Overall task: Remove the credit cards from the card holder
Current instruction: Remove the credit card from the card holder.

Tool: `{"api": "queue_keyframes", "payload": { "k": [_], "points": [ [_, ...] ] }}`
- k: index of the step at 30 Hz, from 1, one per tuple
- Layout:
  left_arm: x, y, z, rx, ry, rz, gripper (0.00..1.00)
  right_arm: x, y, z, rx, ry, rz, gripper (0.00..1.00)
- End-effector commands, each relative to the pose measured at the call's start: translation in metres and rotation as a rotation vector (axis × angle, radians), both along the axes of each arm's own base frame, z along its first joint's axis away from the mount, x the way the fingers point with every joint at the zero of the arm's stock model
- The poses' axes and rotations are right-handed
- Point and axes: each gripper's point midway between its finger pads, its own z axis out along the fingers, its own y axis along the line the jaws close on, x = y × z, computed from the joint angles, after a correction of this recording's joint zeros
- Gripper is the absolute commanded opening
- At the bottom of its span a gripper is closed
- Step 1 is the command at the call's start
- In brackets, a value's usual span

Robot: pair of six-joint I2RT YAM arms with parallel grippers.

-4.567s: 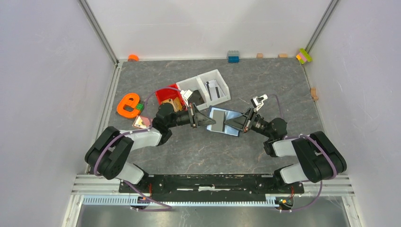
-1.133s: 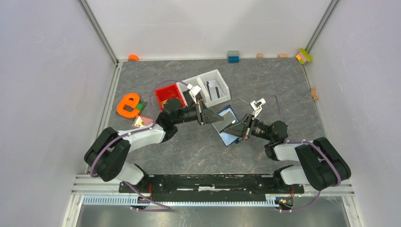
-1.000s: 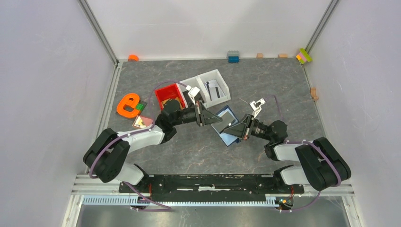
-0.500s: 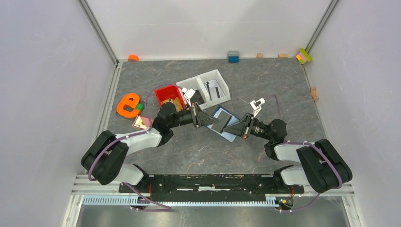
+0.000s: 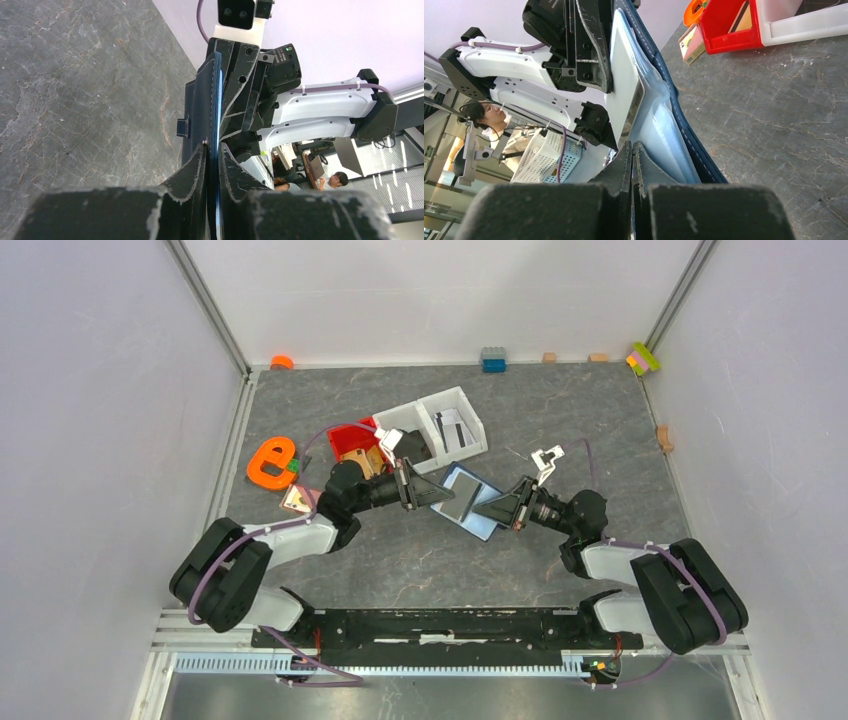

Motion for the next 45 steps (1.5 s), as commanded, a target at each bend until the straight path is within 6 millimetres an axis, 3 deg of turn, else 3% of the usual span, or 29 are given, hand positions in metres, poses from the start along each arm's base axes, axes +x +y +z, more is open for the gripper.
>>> {"api": "queue_keyframes", "payload": {
  "k": [1, 4, 6, 7, 11, 23, 29, 33, 35, 40, 45],
  "points": [
    [-0.008, 0.006, 0.033, -0.087, -0.074, -0.021, 0.08, 0.011, -0.001, 0.011, -0.001, -0.063, -0.041, 0.00],
    [-0.008, 0.006, 0.032, -0.087, -0.073, -0.021, 0.05, 0.010, -0.001, 0.014, 0.005, -0.074, -0.031, 0.04],
    [-0.008, 0.006, 0.032, -0.089, -0.072, -0.026, 0.02, 0.006, -0.001, 0.020, 0.031, -0.092, -0.022, 0.29],
    [-0.008, 0.005, 0.033, -0.090, -0.073, -0.030, 0.02, 0.005, -0.001, 0.022, 0.039, -0.094, -0.019, 0.37],
    [-0.010, 0.001, 0.030, -0.072, -0.082, -0.029, 0.02, 0.002, -0.001, 0.027, 0.051, -0.111, -0.012, 0.42],
    [-0.023, -0.015, 0.028, -0.026, -0.127, -0.070, 0.02, 0.000, 0.002, 0.028, 0.058, -0.103, 0.007, 0.35],
    [-0.032, -0.023, 0.027, -0.006, -0.141, -0.112, 0.02, 0.004, 0.003, 0.022, 0.042, -0.082, 0.001, 0.24],
    [-0.036, -0.028, 0.029, 0.002, -0.158, -0.127, 0.02, 0.006, 0.003, 0.017, 0.026, -0.072, -0.008, 0.10],
    [-0.037, -0.026, 0.030, 0.000, -0.163, -0.125, 0.02, 0.007, 0.002, 0.015, 0.015, -0.074, -0.014, 0.01],
    [-0.032, -0.018, 0.034, -0.006, -0.173, -0.075, 0.11, 0.011, 0.001, 0.010, -0.013, -0.074, -0.033, 0.00],
    [-0.020, 0.004, 0.042, -0.047, -0.172, 0.002, 0.06, 0.015, 0.001, 0.003, -0.047, -0.063, -0.046, 0.00]
  ]
}}
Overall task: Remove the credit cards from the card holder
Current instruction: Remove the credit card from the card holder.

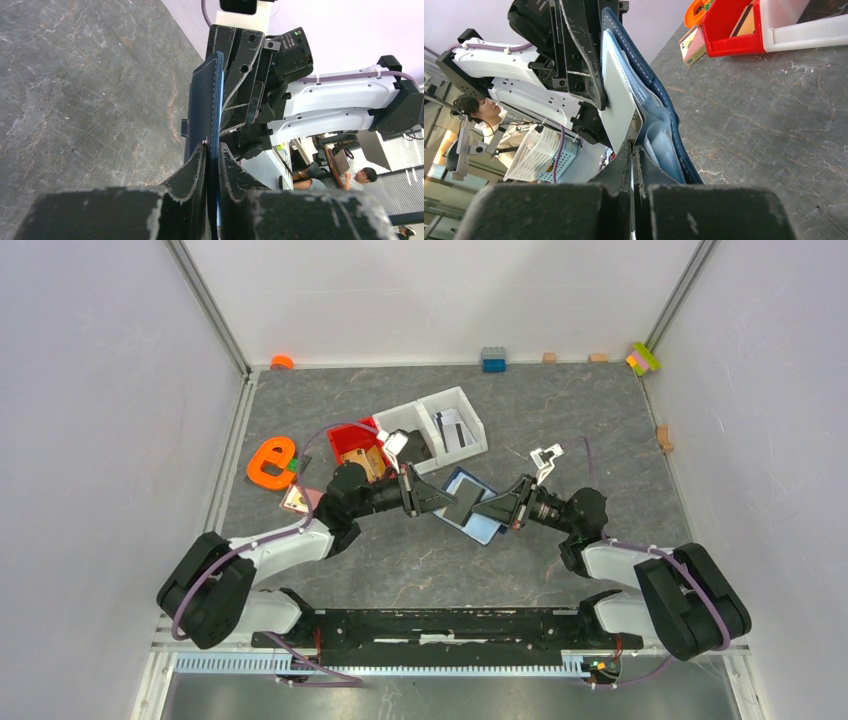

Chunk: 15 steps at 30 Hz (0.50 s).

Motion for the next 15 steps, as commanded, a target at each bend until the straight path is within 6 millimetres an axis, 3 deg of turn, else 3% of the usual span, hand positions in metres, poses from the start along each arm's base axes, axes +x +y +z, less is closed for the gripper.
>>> {"api": "queue_keyframes", "payload": {
  "k": [1, 14, 15],
  "points": [
    [-0.006, 0.014, 0.039, -0.114, -0.102, 0.004, 0.06, 0.014, 0.001, 0.001, -0.033, -0.040, -0.044, 0.00],
    [-0.001, 0.021, 0.040, -0.129, -0.096, 0.033, 0.02, 0.012, 0.000, 0.009, -0.020, -0.072, -0.040, 0.00],
    [-0.001, 0.021, 0.040, -0.132, -0.092, 0.029, 0.02, 0.010, 0.000, 0.011, -0.009, -0.075, -0.035, 0.10]
  ]
}}
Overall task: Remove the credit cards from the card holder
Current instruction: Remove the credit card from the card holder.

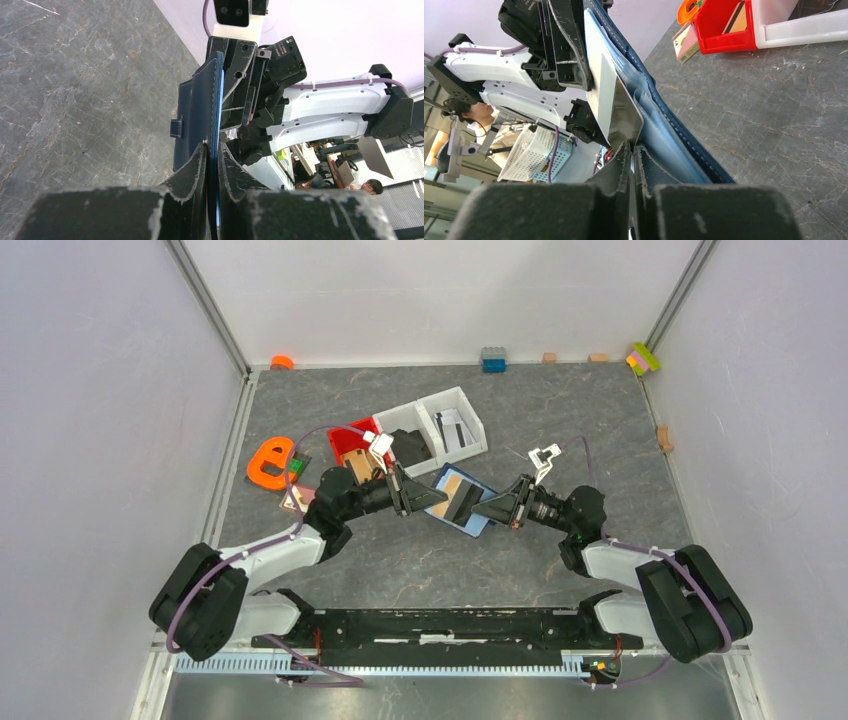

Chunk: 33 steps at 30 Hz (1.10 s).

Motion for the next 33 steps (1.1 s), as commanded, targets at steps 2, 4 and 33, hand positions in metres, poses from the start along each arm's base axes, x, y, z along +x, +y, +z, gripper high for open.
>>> {"api": "queue_keyframes", "payload": {
  "k": [2, 4, 33],
  "points": [
    [-0.007, -0.002, 0.034, -0.103, -0.059, -0.042, 0.02, 0.003, -0.002, 0.020, 0.049, -0.079, -0.019, 0.33],
    [-0.009, -0.004, 0.036, -0.124, -0.057, -0.064, 0.02, 0.001, -0.002, 0.024, 0.069, -0.084, -0.012, 0.41],
    [0.027, 0.051, 0.027, -0.141, -0.001, 0.223, 0.02, 0.006, -0.012, 0.023, 0.106, -0.064, -0.058, 0.00]
  ]
}}
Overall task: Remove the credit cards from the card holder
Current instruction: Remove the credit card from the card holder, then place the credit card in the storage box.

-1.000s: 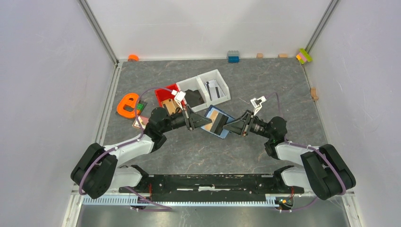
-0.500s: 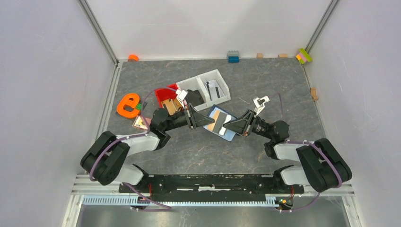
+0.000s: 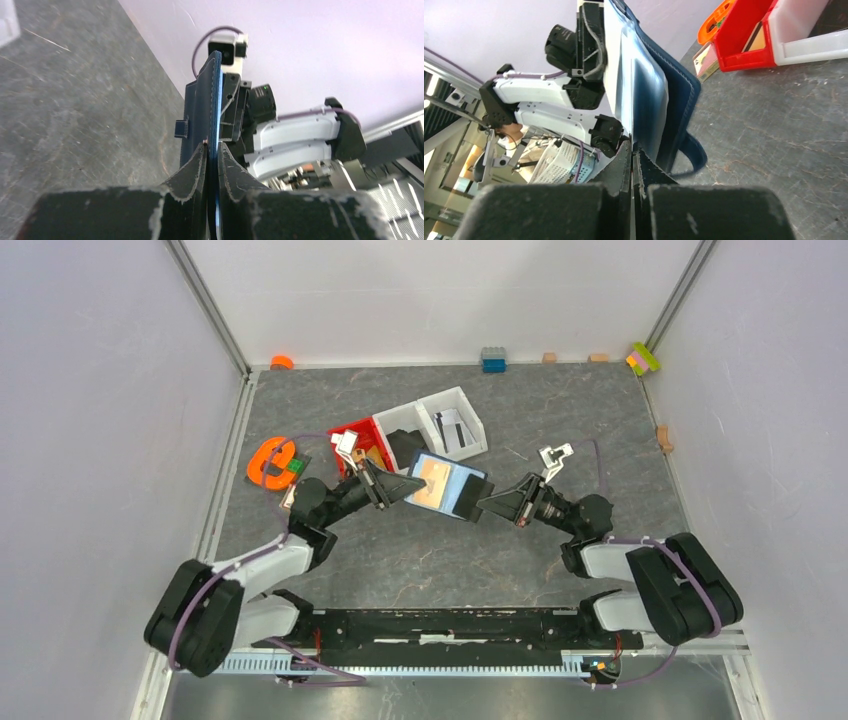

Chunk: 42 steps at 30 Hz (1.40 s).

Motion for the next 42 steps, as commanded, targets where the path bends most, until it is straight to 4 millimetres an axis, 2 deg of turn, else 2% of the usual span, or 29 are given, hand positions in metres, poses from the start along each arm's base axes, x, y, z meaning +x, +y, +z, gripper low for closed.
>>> {"api": "queue_keyframes", "payload": {
  "k": [1, 5, 14, 17, 21, 22, 26, 31, 36, 38, 42],
  "points": [
    [0.016, 0.020, 0.008, 0.049, -0.046, 0.170, 0.02, 0.011, -0.007, -0.002, -0.047, -0.084, -0.078, 0.00],
    [0.029, 0.047, -0.003, 0.143, -0.022, 0.363, 0.02, 0.024, -0.008, -0.015, -0.133, -0.078, -0.121, 0.00],
    [0.034, 0.112, 0.005, 0.178, 0.003, 0.714, 0.02, 0.063, -0.014, -0.048, -0.398, -0.089, -0.231, 0.00],
    [0.034, 0.124, 0.006, 0.162, 0.022, 0.778, 0.02, 0.077, 0.001, -0.053, -0.459, -0.080, -0.217, 0.00],
    [0.027, 0.131, 0.015, 0.117, 0.007, 0.800, 0.02, 0.098, 0.040, -0.048, -0.516, -0.096, -0.138, 0.00],
    [0.026, 0.134, 0.017, 0.112, 0.002, 0.810, 0.02, 0.104, 0.048, -0.055, -0.556, -0.079, -0.117, 0.00],
    [0.020, 0.147, 0.022, 0.098, -0.012, 0.857, 0.02, 0.144, 0.079, -0.067, -0.661, -0.061, -0.085, 0.00],
    [0.013, 0.160, 0.027, 0.057, -0.020, 0.910, 0.02, 0.188, 0.094, -0.078, -0.706, -0.030, -0.117, 0.00],
    [0.011, 0.162, 0.029, 0.034, -0.016, 0.915, 0.02, 0.219, 0.112, -0.080, -0.711, -0.036, -0.126, 0.00],
    [0.011, 0.161, 0.028, 0.036, -0.012, 0.912, 0.02, 0.228, 0.117, -0.084, -0.720, -0.032, -0.126, 0.00],
    [0.013, 0.161, 0.027, 0.041, -0.004, 0.910, 0.02, 0.234, 0.133, -0.093, -0.715, -0.023, -0.087, 0.00]
  ]
}}
